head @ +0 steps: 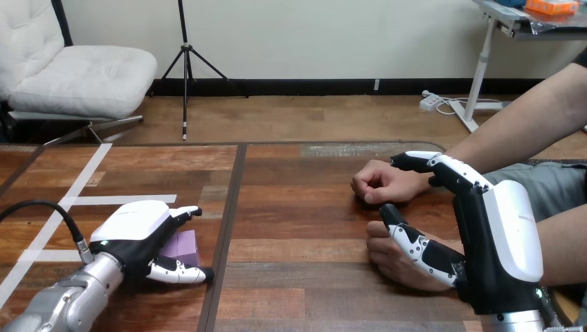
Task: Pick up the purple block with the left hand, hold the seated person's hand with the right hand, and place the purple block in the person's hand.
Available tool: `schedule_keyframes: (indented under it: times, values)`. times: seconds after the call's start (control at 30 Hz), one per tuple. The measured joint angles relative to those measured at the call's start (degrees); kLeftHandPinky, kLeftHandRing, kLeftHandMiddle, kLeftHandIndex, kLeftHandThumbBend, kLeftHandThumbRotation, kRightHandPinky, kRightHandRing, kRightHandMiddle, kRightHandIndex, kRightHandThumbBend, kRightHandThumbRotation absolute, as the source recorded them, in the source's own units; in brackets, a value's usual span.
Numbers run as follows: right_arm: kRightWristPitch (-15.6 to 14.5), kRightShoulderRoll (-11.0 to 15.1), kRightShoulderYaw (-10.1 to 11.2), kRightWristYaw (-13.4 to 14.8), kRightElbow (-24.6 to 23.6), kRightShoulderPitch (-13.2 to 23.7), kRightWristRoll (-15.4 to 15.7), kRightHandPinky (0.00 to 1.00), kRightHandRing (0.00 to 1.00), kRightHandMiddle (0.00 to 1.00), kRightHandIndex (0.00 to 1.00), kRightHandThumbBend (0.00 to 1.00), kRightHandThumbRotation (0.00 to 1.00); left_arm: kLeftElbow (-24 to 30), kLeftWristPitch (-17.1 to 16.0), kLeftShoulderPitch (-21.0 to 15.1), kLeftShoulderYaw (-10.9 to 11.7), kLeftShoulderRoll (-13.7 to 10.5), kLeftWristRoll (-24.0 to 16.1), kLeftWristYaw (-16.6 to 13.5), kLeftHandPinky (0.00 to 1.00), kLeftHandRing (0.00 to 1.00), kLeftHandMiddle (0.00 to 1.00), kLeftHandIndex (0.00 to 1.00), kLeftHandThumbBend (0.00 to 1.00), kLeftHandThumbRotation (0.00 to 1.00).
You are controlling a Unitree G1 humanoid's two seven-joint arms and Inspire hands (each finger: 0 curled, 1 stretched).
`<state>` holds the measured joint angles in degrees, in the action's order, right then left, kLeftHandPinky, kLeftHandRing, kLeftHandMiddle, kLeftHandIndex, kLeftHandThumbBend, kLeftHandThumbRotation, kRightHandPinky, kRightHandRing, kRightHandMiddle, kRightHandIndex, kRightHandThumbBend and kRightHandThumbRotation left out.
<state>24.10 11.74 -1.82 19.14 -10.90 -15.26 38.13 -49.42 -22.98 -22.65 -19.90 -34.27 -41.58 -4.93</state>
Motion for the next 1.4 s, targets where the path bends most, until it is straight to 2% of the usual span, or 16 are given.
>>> schedule_keyframes:
  times: [0.3, 0.43, 0.77, 1.0, 1.4]
  values:
    - [0.00, 0.00, 0.07, -0.35, -0.06, 0.00, -0.01, 0.64, 0.72, 0.70, 0.67, 0.46, 0.00, -3.16, -1.56, -0.59, 0.00, 1.23, 0.50, -3.39, 0.67, 0.80, 0.85, 0.87, 0.67, 0.45]
    - [-0.01, 0.01, 0.12, -0.42, -0.07, 0.00, -0.02, 0.64, 0.72, 0.70, 0.67, 0.47, 0.00, -4.68, -2.48, -0.78, 0.02, 1.64, 0.70, -5.01, 0.61, 0.70, 0.75, 0.80, 0.64, 0.38]
    - [-0.04, 0.03, 0.38, -0.76, -0.10, 0.00, -0.02, 0.64, 0.72, 0.70, 0.67, 0.47, 0.00, -9.00, -4.56, -1.78, 0.07, 2.75, 1.64, -8.42, 0.47, 0.54, 0.62, 0.68, 0.60, 0.27]
    - [-0.06, 0.04, 0.41, -1.41, -0.12, 0.00, -0.01, 0.64, 0.72, 0.70, 0.67, 0.47, 0.00, -11.14, -4.70, -3.08, 0.06, 3.73, 1.79, -9.91, 0.43, 0.50, 0.58, 0.64, 0.59, 0.24]
    - [-0.22, 0.10, 0.73, -2.44, -0.20, 0.00, -0.04, 0.64, 0.72, 0.70, 0.66, 0.47, 0.00, -13.20, -4.65, -5.06, -1.06, 4.64, 1.49, -10.40, 0.41, 0.49, 0.57, 0.60, 0.59, 0.20]
